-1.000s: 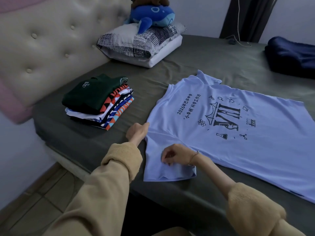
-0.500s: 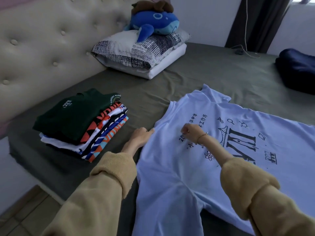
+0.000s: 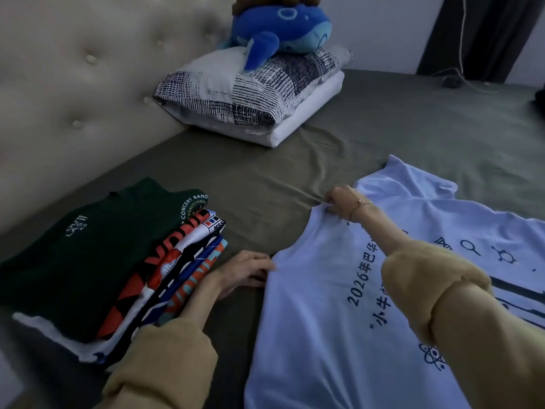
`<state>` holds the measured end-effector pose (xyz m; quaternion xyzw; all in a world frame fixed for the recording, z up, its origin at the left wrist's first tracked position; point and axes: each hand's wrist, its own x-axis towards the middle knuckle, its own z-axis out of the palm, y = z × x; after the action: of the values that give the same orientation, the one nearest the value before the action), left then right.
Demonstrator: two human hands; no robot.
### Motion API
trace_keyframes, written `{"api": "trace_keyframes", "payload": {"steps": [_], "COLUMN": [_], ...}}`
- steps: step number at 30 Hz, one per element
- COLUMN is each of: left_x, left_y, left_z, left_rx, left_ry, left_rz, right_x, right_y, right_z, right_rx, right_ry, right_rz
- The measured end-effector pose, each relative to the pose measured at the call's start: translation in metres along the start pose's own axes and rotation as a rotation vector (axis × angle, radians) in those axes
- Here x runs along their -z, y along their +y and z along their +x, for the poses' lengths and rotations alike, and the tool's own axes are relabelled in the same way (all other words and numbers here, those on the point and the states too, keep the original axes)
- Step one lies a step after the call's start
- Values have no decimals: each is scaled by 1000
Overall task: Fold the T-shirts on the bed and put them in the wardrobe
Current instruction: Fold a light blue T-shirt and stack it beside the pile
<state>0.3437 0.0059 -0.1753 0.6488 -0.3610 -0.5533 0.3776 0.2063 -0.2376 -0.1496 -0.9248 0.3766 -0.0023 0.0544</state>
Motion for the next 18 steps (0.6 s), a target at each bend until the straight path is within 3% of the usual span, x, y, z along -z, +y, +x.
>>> {"api": "trace_keyframes", "payload": {"steps": [6,13,18], "left_x": [-1,-6,-13], "left_y": [-6,-8,-6], "left_z": [0,-3,-7], "left_rx": [-59,-84,-83], "left_ry": [54,152,268], "left_rz": [-52,-30,-60], "right_x": [-9,-24,-29], "right_y": [-7,-15,-33], "right_z": [6,-15,-50], "right_rx": [-68,-30,-11], "right_ry": [208,143,206], "right_rz": [137,402,349]}}
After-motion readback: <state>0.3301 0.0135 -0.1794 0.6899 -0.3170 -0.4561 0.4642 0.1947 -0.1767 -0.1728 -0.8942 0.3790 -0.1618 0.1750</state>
